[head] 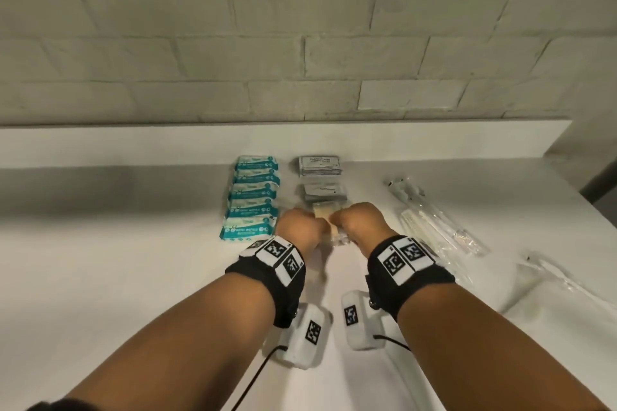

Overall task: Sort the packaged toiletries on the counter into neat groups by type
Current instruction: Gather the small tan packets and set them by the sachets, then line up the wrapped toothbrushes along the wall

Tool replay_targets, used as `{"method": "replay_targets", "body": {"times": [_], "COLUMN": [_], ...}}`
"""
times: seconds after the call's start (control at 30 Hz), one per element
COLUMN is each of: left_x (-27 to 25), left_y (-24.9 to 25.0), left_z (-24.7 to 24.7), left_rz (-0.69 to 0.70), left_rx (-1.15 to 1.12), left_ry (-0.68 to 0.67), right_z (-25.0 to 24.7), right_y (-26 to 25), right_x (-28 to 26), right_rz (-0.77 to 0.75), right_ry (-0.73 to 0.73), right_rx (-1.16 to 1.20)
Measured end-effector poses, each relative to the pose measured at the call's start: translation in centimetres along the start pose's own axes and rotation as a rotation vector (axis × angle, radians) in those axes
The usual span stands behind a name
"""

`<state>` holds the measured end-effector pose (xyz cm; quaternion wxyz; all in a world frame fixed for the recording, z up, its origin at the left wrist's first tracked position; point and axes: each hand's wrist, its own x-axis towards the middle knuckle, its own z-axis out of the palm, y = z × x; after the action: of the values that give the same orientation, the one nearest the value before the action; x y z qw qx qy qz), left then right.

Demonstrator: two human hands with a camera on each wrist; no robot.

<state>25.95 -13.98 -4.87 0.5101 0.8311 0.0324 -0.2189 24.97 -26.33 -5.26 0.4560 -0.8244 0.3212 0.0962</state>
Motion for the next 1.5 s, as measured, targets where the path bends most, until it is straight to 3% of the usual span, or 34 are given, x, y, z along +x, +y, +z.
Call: {"method": "replay_targets", "body": {"times": [0.1, 0.23, 0.37, 0.53, 0.6, 0.73, 0.87, 1.03, 1.13, 1.23, 1.4, 1.5], "left_x": [0.4, 0.9, -0.1, -3.8, -5.6, -9.6, -11.4, -12.0, -11.5, -10.7, -10.2, -10.1], "left_y": [-0.5, -0.9, -0.9, -0.2, 0.4, 0.7, 0.4, 1.1, 2.6, 4.1, 5.6, 5.4], "left_z": [0.5, 0.8, 0.5, -0.5, -0.6, 0.7, 2.9, 7.0, 9.6, 11.3, 14.4, 15.7], "left_rz": [0.005, 0.024, 0.025, 0.057, 0.111, 0.2, 0.284, 0.447, 0.459, 0.492, 0.612, 0.625], "left_rx": [0.02, 0.057, 0.015, 0.013, 0.044, 0.148, 0.281, 0.592, 0.649, 0.78, 1.2, 1.23], "left_ry": [0.054, 0.068, 0.076, 0.07, 0.051, -0.117, -0.239, -0.29, -0.291, -0.314, -0.394, -0.36], "right_z": [0.2, 0.2, -1.4, -9.1, -12.6, -17.3, -18.6, -17.0, -14.9, -14.8, -17.8, -20.4], "right_y": [0.0, 0.2, 0.5, 3.5, 5.2, 9.5, 13.3, 16.2, 17.9, 18.7, 21.2, 22.2], "right_x": [0.8, 0.8, -1.2, -5.3, -7.1, -11.1, -14.6, -17.8, -17.9, -18.2, -19.6, -19.0], "right_rz": [-0.004, 0.0, -0.023, -0.109, -0.142, -0.132, -0.097, -0.071, -0.064, -0.086, -0.096, -0.203], "right_ry": [0.021, 0.052, -0.056, -0.096, -0.043, 0.116, 0.133, 0.0, -0.034, -0.014, -0.276, -0.312], "right_rx": [-0.125, -0.092, 0.05, 0.377, 0.433, 0.421, 0.162, -0.416, -0.767, -0.831, -1.111, -1.117]}}
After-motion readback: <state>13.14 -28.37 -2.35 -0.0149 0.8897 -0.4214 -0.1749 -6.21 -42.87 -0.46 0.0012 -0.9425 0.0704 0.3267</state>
